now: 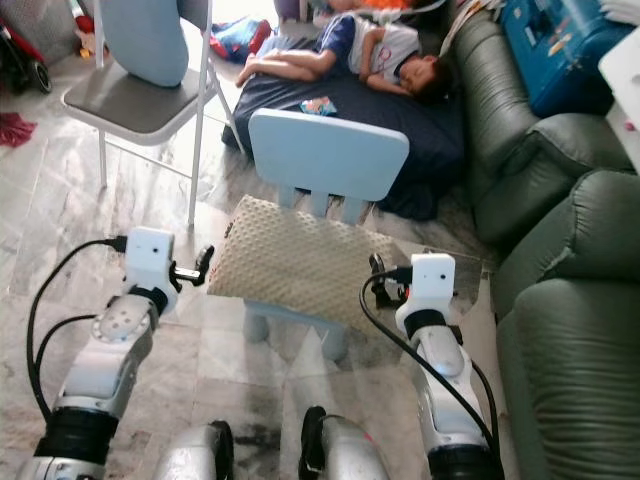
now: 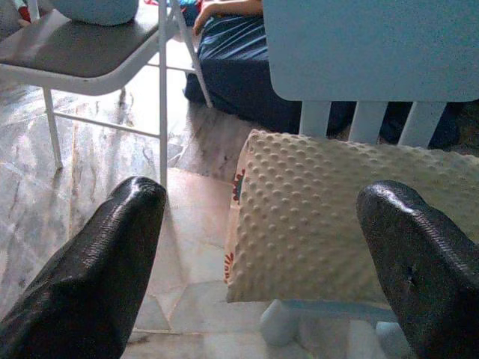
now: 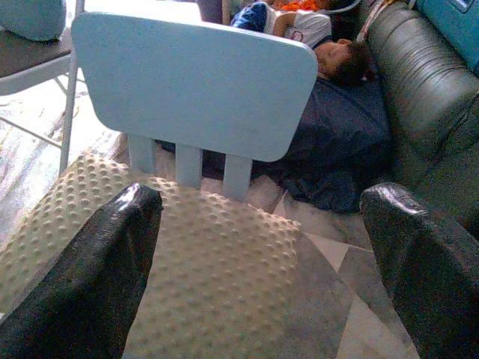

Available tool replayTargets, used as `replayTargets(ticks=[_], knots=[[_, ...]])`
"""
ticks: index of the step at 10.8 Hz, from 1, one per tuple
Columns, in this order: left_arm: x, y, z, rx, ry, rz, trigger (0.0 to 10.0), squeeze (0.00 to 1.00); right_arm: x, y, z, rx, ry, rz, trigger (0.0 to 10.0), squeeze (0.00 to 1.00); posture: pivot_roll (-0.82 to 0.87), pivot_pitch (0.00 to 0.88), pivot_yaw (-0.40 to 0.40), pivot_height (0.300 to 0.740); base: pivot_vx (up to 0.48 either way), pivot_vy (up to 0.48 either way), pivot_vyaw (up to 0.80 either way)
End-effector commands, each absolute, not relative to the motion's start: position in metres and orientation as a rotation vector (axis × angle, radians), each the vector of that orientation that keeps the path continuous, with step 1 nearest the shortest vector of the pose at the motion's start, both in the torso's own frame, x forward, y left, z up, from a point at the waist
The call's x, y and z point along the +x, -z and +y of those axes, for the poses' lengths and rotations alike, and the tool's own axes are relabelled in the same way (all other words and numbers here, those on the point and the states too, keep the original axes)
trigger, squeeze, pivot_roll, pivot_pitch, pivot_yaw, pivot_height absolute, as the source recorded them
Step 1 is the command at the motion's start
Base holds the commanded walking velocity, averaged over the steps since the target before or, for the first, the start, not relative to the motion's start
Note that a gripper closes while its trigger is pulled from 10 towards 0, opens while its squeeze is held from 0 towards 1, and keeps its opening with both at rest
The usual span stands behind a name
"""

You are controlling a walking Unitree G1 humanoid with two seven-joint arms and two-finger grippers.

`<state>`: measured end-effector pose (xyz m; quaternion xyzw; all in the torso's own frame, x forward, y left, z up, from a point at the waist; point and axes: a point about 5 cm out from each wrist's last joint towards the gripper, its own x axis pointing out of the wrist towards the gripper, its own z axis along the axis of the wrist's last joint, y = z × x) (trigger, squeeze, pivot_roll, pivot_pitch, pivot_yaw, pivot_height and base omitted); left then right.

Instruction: Move the pillow to the sofa

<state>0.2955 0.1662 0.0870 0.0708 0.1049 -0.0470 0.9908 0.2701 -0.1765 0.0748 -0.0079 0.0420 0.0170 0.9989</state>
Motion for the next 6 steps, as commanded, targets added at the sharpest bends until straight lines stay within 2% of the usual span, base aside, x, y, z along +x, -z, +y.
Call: replayTargets(ticks=[1,3,6], knots=[[0.2939,-0.0828,0.1682,0.147,0.091,0.224,10.0,0.00,0.2676,-0.0701,-0.1794,-0.009,-0.027,0.110,10.0,0.00,-0.07,0.143,-0.046,0.740,0.255,0.000,0.00],[0.2945,-0.0834,0.1678,0.145,0.096,0.218,10.0,0.00,0.2676,-0.0703,-0.1798,-0.012,-0.026,0.109,10.0,0.00,-0.07,0.142,-0.046,0.740,0.364,0.000,-0.51],[0.2935,-0.0819,0.1672,0.142,0.101,0.225,10.0,0.00,0.2656,-0.0680,-0.1837,-0.025,-0.026,0.119,10.0,0.00,-0.08,0.147,-0.044,0.740,0.394,0.000,0.00]])
